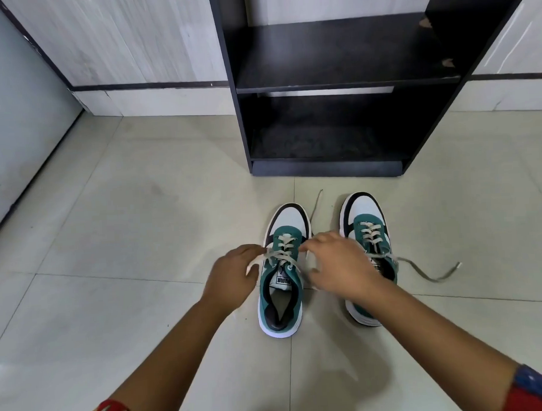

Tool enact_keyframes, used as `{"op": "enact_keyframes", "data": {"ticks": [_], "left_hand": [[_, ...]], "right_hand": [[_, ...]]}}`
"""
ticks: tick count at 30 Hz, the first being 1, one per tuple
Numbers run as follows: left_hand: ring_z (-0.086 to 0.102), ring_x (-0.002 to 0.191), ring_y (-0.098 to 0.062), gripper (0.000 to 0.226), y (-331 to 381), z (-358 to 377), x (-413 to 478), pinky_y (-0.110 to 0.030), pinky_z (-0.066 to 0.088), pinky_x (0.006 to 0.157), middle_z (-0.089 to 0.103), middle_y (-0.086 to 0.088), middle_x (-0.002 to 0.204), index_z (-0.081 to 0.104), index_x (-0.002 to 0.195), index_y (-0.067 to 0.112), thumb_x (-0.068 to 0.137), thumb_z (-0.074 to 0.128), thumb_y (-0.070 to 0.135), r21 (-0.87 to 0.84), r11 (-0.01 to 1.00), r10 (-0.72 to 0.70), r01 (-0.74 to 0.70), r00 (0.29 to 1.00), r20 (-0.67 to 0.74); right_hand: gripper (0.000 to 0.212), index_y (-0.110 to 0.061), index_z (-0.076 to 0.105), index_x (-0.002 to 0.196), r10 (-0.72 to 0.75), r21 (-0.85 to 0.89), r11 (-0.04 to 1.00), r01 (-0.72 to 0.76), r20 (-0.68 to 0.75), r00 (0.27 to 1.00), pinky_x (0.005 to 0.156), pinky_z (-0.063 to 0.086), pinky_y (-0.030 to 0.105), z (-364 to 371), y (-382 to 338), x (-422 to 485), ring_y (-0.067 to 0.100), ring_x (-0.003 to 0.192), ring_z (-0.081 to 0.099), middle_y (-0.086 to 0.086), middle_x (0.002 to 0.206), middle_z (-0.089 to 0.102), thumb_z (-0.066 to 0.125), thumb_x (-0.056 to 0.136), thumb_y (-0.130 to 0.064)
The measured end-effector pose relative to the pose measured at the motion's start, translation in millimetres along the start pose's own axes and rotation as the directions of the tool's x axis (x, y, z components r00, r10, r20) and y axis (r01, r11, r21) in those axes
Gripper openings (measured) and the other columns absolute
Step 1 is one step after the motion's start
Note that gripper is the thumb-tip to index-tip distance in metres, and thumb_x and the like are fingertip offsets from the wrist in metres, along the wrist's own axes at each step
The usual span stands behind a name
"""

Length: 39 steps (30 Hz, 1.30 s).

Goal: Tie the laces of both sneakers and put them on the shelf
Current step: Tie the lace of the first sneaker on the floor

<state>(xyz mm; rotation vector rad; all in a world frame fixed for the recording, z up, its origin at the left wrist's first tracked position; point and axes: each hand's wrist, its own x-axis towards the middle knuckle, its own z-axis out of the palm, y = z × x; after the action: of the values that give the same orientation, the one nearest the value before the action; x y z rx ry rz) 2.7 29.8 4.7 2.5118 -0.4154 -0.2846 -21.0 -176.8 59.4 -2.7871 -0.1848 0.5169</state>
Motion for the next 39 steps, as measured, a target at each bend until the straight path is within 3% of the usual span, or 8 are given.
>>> {"op": "enact_keyframes", "data": {"ticks": [9, 12, 15, 18, 22, 26, 32, 39], "left_hand": [[0.065, 0.077, -0.021, 0.007, 4, 6, -2, -0.032, 0.047, 0.073, 0.069, 0.003, 0.088, 0.062, 0.089, 0.018, 0.086, 0.056, 0.015, 0.07, 0.997, 0.052, -0.042, 0.99, -0.133], [0.063, 0.069, -0.024, 0.006, -7, 2, -7, -0.031, 0.043, 0.068, 0.068, 0.002, 0.084, 0.059, 0.088, 0.016, 0.086, 0.056, 0.012, 0.064, 0.998, -0.003, 0.017, 0.977, -0.212], [0.062, 0.072, -0.02, 0.005, -11, 2, -11, -0.029, 0.044, 0.069, 0.067, 0.005, 0.083, 0.058, 0.09, 0.021, 0.086, 0.056, 0.018, 0.045, 0.999, -0.022, 0.025, 0.997, -0.068], [0.058, 0.077, -0.012, 0.019, -2, 7, -10, -0.029, 0.034, 0.093, 0.062, 0.011, 0.08, 0.058, 0.101, 0.028, 0.087, 0.049, 0.019, 0.031, 0.999, 0.023, -0.022, 1.0, -0.02], [0.056, 0.078, -0.007, 0.013, 1, 4, -3, -0.034, 0.028, 0.104, 0.06, 0.013, 0.081, 0.063, 0.095, 0.028, 0.089, 0.051, 0.025, 0.038, 0.998, 0.047, -0.044, 0.995, -0.083], [0.051, 0.077, -0.007, 0.01, 0, 3, -1, -0.034, 0.043, 0.09, 0.063, 0.008, 0.092, 0.06, 0.092, 0.021, 0.091, 0.051, 0.02, 0.029, 0.991, 0.131, -0.129, 0.987, -0.095], [0.058, 0.071, -0.002, 0.014, -1, 3, 4, -0.033, 0.043, 0.088, 0.067, 0.014, 0.082, 0.06, 0.099, 0.023, 0.091, 0.048, 0.021, -0.095, 0.988, 0.119, -0.124, 0.991, -0.062], [0.062, 0.069, -0.012, 0.027, -5, 4, 1, -0.028, 0.045, 0.075, 0.073, 0.007, 0.082, 0.073, 0.091, 0.023, 0.089, 0.049, 0.035, 0.048, 0.981, 0.195, -0.19, 0.969, -0.151]], "right_hand": [[0.013, -0.024, 0.071, 0.091, 0.145, 0.415, 0.909, -0.036, -0.233, 0.962, 0.073, 0.055, 0.031, 25, 2, 2, 0.011, 0.073, 0.067, -0.006, 0.08, 0.074, 0.062, 0.085, -0.031], [0.013, -0.022, 0.07, 0.086, 0.209, 0.257, 0.956, -0.145, -0.245, 0.947, 0.067, 0.054, 0.03, 18, 19, -7, 0.018, 0.074, 0.067, 0.0, 0.084, 0.074, 0.057, 0.085, -0.026], [0.018, -0.02, 0.066, 0.09, 0.215, -0.021, 0.976, -0.218, -0.113, 0.97, 0.068, 0.048, 0.031, 17, 24, -12, 0.026, 0.086, 0.064, 0.007, 0.097, 0.067, 0.051, 0.081, -0.022], [0.038, -0.019, 0.056, 0.118, 0.11, -0.161, 0.982, -0.102, 0.044, 0.993, 0.088, 0.043, 0.035, 23, 13, -10, 0.029, 0.11, 0.056, 0.006, 0.116, 0.062, 0.053, 0.08, -0.02], [0.043, -0.028, 0.051, 0.126, 0.043, 0.229, 0.973, -0.028, -0.06, 0.997, 0.1, 0.041, 0.039, 32, 0, -3, 0.019, 0.112, 0.055, -0.008, 0.114, 0.066, 0.054, 0.084, -0.035], [0.018, -0.023, 0.064, 0.092, 0.09, 0.306, 0.951, -0.042, -0.143, 0.986, 0.08, 0.05, 0.034, 40, -1, 0, 0.017, 0.088, 0.064, -0.005, 0.093, 0.071, 0.052, 0.088, -0.036], [0.031, -0.02, 0.055, 0.1, 0.131, 0.371, 0.924, -0.098, -0.065, 0.989, 0.07, 0.049, 0.031, 40, -2, 0, 0.014, 0.084, 0.062, -0.006, 0.093, 0.067, 0.054, 0.086, -0.047], [0.01, -0.023, 0.062, 0.079, 0.187, 0.492, 0.86, -0.134, -0.059, 0.981, 0.072, 0.054, 0.035, 37, 3, 0, 0.014, 0.074, 0.064, -0.007, 0.078, 0.069, 0.063, 0.085, -0.03]]}}
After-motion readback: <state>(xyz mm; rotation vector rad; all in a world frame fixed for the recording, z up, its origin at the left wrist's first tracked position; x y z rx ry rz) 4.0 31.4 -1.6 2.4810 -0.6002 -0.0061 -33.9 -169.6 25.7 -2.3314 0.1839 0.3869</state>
